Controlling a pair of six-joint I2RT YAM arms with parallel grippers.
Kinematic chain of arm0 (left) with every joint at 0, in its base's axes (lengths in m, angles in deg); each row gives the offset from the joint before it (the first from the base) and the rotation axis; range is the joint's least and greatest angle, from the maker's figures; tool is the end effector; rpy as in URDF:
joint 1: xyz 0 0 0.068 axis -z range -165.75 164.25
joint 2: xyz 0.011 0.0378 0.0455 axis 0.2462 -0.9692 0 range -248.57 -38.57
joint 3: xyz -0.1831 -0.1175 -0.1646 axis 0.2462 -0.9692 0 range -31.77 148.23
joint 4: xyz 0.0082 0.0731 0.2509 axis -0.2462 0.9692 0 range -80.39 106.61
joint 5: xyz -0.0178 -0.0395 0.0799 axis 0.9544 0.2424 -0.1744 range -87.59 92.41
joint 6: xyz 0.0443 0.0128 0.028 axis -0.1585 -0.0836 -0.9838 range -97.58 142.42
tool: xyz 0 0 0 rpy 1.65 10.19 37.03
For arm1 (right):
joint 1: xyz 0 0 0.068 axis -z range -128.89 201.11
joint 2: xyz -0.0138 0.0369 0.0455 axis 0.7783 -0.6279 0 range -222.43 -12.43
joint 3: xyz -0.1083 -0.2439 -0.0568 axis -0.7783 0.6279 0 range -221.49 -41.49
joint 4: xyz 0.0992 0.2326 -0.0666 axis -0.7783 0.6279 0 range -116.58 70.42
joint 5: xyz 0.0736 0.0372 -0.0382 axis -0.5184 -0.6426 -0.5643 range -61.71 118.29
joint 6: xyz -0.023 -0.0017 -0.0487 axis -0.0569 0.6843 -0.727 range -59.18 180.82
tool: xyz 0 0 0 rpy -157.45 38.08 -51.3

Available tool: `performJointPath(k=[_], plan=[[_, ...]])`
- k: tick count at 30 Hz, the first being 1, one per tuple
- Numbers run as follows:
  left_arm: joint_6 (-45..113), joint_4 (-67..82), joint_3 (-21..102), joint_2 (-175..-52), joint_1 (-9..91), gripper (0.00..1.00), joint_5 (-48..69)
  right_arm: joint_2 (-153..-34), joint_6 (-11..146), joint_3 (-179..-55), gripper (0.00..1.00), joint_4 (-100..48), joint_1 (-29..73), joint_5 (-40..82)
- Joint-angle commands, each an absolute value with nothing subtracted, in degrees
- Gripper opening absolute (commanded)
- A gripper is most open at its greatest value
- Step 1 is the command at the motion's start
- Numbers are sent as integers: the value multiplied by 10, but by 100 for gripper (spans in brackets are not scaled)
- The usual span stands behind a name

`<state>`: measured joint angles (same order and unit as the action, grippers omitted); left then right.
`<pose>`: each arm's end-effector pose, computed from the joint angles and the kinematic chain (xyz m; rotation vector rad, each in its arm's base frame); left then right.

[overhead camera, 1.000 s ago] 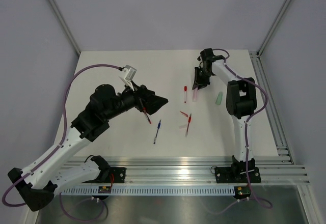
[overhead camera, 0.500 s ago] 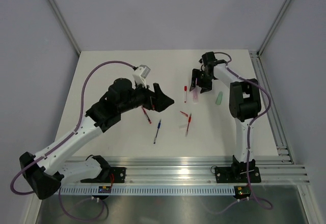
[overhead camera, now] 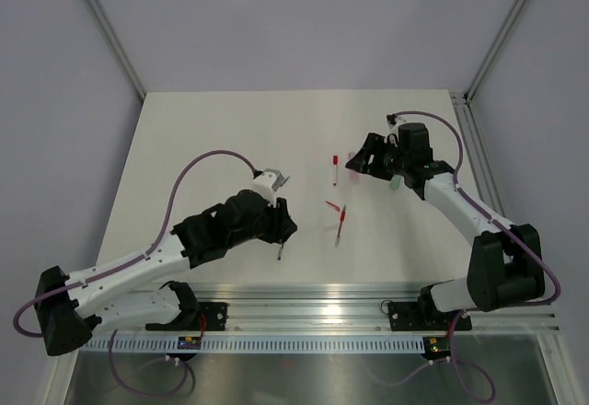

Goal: Insert the pens into the pen caps
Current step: Place the pen at the center of the board.

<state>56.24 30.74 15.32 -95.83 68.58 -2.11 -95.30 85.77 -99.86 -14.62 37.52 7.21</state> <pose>0.1321 -0.1791 0.2944 0.3480 2.2015 -0.8087 0.3093 0.0879 0.2648 0.0128 2.2684 0.7726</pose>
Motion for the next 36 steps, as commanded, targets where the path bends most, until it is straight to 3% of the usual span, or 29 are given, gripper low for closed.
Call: performJointPath(k=[1, 8, 15, 36], plan=[[579, 323, 104, -967, 713, 39, -160, -896, 892, -923, 67, -238, 370, 53], [602, 319, 95, -1076, 782, 33, -241, -844, 891, -897, 65, -250, 371, 54], [587, 290, 129, -1180, 785, 33, -263, -849, 899, -890, 62, -273, 366, 38], [583, 214, 106, -1269, 782, 35, -255, -856, 896, -890, 61, -280, 353, 40]])
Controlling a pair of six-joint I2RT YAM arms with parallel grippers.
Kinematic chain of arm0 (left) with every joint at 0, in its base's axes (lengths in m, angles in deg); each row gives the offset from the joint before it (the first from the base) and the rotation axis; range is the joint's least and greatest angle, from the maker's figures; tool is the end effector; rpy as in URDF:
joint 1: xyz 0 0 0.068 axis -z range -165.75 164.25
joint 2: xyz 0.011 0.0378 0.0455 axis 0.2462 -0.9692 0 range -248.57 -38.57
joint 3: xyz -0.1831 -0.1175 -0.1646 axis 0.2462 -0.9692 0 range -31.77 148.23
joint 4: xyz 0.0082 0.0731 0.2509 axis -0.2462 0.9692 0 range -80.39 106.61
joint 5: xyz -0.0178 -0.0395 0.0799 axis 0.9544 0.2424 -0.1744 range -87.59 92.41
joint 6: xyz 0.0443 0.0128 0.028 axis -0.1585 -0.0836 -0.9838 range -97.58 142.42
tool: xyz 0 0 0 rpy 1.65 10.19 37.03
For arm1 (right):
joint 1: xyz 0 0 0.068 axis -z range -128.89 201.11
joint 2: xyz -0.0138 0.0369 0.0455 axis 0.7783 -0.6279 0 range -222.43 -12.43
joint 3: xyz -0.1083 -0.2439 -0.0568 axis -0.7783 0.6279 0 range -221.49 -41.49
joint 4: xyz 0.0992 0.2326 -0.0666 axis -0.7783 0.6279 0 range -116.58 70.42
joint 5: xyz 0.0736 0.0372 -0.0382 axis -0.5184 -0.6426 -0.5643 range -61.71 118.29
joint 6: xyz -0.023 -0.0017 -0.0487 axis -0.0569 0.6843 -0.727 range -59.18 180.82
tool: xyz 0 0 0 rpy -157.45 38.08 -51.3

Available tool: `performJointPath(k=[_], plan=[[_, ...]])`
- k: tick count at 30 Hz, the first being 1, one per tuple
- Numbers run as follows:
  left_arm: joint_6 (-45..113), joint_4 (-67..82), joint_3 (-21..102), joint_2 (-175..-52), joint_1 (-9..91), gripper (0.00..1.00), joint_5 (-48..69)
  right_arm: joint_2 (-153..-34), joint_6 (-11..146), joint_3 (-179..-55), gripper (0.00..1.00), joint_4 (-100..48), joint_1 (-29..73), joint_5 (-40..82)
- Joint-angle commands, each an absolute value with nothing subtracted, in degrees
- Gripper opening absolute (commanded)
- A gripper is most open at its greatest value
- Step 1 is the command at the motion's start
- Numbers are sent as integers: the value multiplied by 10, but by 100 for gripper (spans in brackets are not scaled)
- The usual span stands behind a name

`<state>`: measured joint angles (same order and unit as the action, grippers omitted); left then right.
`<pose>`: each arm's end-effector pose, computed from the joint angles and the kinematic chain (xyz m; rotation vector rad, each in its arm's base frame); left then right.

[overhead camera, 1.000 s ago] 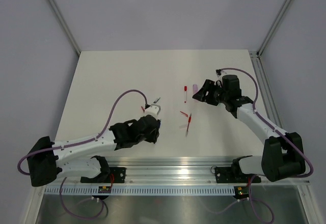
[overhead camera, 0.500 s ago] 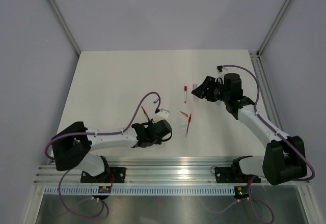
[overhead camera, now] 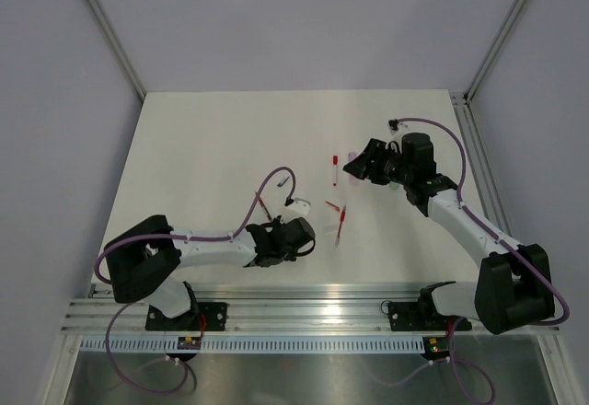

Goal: Insert the pens into the pen caps
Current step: Place the pen at the center of the board, then pick up the pen from the center of the board.

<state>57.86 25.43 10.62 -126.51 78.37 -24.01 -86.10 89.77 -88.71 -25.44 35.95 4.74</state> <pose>0.1346 -0.2410 0.1515 0.4691 2.4334 -0.1073 0.2727 0.0885 0.2621 -0.0110 2.1307 0.8891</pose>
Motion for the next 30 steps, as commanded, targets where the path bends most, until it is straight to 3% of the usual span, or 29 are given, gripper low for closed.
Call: performJointPath(k=[1, 5, 10, 17, 22, 30], plan=[[582, 209, 102, -1269, 780, 35, -252, -853, 897, -889, 61, -281, 352, 39], [586, 190, 88, -1270, 775, 26, -239, -843, 898, -888, 61, -282, 352, 39], [588, 202, 84, -1260, 775, 0, -253, -826, 900, -876, 61, -294, 352, 49], [586, 175, 51, -1155, 776, 0, -260, -813, 909, -865, 71, -336, 345, 12], [593, 106, 1, -1014, 775, 0, -270, -755, 868, -850, 88, -363, 288, 45], [585, 16, -14, -896, 774, 0, -280, -760, 876, -853, 93, -420, 210, 11]])
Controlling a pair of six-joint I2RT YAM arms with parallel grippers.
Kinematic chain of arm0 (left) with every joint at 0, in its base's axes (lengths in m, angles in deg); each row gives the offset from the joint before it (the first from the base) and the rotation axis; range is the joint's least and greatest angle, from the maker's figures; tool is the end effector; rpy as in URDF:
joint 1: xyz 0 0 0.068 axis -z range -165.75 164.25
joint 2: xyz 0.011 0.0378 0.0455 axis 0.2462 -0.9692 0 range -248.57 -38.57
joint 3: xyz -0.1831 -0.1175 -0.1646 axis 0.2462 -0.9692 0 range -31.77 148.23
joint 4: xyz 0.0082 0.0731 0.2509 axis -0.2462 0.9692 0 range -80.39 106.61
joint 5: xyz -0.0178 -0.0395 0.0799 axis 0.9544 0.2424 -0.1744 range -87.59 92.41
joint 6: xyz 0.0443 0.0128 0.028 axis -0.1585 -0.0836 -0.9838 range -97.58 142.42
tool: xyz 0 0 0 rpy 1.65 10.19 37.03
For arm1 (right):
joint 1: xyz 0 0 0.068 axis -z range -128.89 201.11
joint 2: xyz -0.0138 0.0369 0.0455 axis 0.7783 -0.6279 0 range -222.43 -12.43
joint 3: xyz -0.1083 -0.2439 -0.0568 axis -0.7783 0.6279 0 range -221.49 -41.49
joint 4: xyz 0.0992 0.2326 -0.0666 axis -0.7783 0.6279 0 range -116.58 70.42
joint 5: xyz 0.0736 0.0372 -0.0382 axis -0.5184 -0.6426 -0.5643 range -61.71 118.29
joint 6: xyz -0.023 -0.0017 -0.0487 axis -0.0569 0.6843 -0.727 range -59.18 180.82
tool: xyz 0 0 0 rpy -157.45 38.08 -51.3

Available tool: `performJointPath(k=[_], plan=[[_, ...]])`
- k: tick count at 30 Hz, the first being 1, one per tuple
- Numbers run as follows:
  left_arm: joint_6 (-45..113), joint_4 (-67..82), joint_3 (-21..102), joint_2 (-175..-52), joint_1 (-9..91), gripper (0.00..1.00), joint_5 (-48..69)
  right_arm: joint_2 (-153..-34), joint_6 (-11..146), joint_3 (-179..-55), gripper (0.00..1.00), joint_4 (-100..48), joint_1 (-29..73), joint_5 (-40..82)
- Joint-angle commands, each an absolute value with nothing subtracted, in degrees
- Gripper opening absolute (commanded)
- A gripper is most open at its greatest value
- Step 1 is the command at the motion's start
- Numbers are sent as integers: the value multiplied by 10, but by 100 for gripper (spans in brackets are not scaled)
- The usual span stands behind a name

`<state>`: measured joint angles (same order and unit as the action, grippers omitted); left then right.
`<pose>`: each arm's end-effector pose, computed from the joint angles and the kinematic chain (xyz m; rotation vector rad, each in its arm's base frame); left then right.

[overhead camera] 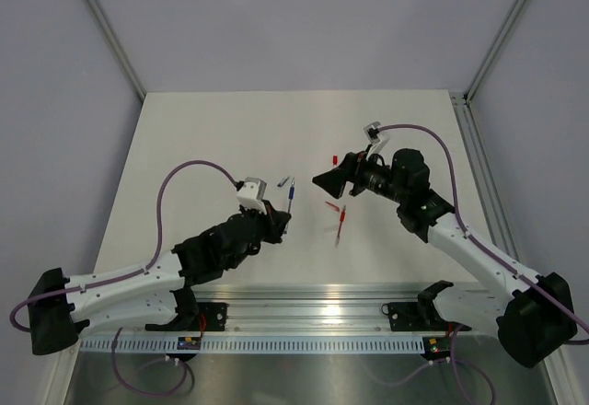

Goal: Insert the pens into the pen caps
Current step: Pick up the pen from the center of the board.

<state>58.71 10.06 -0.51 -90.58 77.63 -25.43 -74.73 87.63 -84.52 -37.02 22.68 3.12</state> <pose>0.1073 -0.1768 0.2527 0.1337 1.9552 -0.7024 0.2156 0.1338 0.3067 -0.3702 1.7988 1.0730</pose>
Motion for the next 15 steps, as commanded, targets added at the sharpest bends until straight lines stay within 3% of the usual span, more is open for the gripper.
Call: performJointPath(k=[1, 7, 15], plan=[[584, 10, -12, -897, 774, 0, -278, -767, 883, -855, 94, -427, 201, -7], [575, -39, -9, -907, 773, 0, -265, -812, 914, -872, 91, -457, 165, -17], [567, -80, -13, -916, 773, 0, -231, -862, 957, -875, 69, -506, 152, -47]])
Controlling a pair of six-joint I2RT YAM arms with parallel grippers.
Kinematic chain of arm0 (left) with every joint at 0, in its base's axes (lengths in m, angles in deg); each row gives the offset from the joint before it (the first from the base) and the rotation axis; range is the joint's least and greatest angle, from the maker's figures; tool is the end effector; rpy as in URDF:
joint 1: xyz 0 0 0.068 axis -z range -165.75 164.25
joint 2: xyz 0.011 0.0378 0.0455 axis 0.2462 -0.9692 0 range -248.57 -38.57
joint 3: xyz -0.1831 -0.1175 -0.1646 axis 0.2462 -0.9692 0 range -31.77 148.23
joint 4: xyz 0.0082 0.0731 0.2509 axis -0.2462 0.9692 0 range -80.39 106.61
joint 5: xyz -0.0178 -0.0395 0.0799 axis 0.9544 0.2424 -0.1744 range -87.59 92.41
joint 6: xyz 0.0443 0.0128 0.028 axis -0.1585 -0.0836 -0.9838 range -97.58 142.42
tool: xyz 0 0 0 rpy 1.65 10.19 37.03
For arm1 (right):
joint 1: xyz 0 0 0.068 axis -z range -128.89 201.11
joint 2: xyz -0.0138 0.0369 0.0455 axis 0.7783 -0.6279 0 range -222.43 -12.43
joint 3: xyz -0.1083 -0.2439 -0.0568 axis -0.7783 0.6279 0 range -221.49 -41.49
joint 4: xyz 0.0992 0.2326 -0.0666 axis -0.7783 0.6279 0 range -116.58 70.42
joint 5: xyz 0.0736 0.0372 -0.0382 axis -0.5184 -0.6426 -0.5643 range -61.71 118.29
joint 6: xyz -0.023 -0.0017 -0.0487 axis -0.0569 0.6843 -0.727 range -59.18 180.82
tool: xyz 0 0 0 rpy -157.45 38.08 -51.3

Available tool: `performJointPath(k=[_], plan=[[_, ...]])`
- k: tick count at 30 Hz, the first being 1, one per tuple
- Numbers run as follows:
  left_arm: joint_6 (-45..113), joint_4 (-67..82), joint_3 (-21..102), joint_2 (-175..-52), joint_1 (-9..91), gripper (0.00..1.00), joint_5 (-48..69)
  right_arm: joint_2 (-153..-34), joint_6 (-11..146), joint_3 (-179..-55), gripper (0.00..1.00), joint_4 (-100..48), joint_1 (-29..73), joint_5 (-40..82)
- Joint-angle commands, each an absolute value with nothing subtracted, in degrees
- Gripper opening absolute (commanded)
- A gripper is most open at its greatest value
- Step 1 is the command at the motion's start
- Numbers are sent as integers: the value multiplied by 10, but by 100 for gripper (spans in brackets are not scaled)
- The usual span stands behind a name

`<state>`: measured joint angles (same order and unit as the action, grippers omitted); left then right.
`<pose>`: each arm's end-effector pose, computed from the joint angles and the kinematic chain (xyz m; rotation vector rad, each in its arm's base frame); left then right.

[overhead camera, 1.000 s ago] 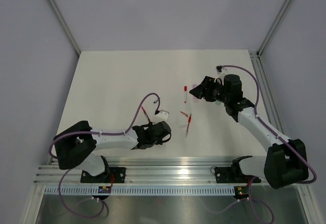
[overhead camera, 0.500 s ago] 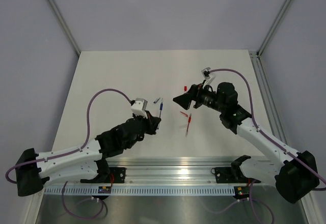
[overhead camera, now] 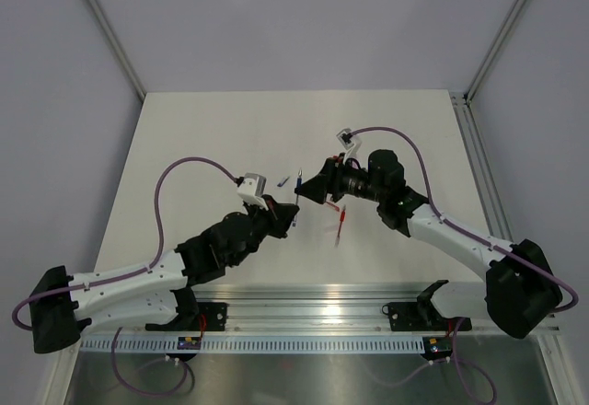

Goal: Insert the pens into the pen caps
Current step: Pick up the pen from the center of the board.

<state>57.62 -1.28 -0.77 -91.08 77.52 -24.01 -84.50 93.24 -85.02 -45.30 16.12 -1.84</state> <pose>0.1102 -0.1833 0.2694 0.0953 1.8122 -0.8469 0.2240 0.1785 0.2824 -0.4635 1.8531 1.2872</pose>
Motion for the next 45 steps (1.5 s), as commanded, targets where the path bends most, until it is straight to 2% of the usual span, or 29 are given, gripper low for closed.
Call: performJointPath(k=[1, 3, 6, 7, 8, 9, 10, 11, 12, 15, 20, 21, 29, 30, 32, 33, 34, 37, 40, 45], plan=[[568, -81, -13, -917, 773, 0, -226, -866, 961, -875, 68, -516, 150, -51], [566, -81, -12, -918, 774, 0, -219, -877, 969, -877, 66, -525, 145, -57], [565, -81, -12, -918, 773, 0, -209, -892, 977, -880, 44, -538, 138, -65], [568, -81, -13, -917, 772, 0, -205, -894, 979, -882, 29, -542, 136, -68], [569, -81, -13, -917, 773, 0, -191, -899, 979, -883, 20, -544, 134, -70], [569, -78, -11, -920, 769, 4, -179, -898, 979, -884, 14, -544, 129, -71], [570, -72, -1, -924, 767, 9, -166, -899, 976, -886, 3, -544, 126, -72], [579, -54, 5, -928, 760, 13, -139, -897, 969, -887, 0, -543, 123, -72], [584, -46, 11, -937, 758, 21, -125, -896, 966, -890, 0, -538, 117, -75], [608, -44, 13, -939, 745, 34, -77, -891, 958, -895, 0, -523, 113, -70], [636, -66, -13, -916, 716, 34, -31, -887, 960, -896, 0, -521, 109, -75], [642, -73, -19, -913, 710, 33, -23, -887, 959, -897, 0, -521, 107, -77], [647, -83, -31, -901, 694, 0, -8, -889, 951, -902, 0, -507, 102, -65], [643, -82, -30, -900, 694, 0, -8, -886, 951, -900, 0, -507, 103, -63], [633, -74, -28, -896, 693, 0, -12, -881, 947, -898, 8, -507, 102, -60], [630, -74, -29, -891, 693, 0, -12, -880, 946, -899, 19, -505, 102, -62], [627, -72, -32, -888, 692, 0, -12, -878, 941, -900, 44, -503, 103, -67], [615, -50, -36, -869, 689, 0, -16, -863, 916, -902, 69, -483, 102, -65], [599, -5, -40, -831, 683, 0, -43, -840, 878, -899, 70, -452, 103, -45], [579, 78, -53, -737, 682, 0, -101, -833, 847, -898, 62, -424, 104, 3]])
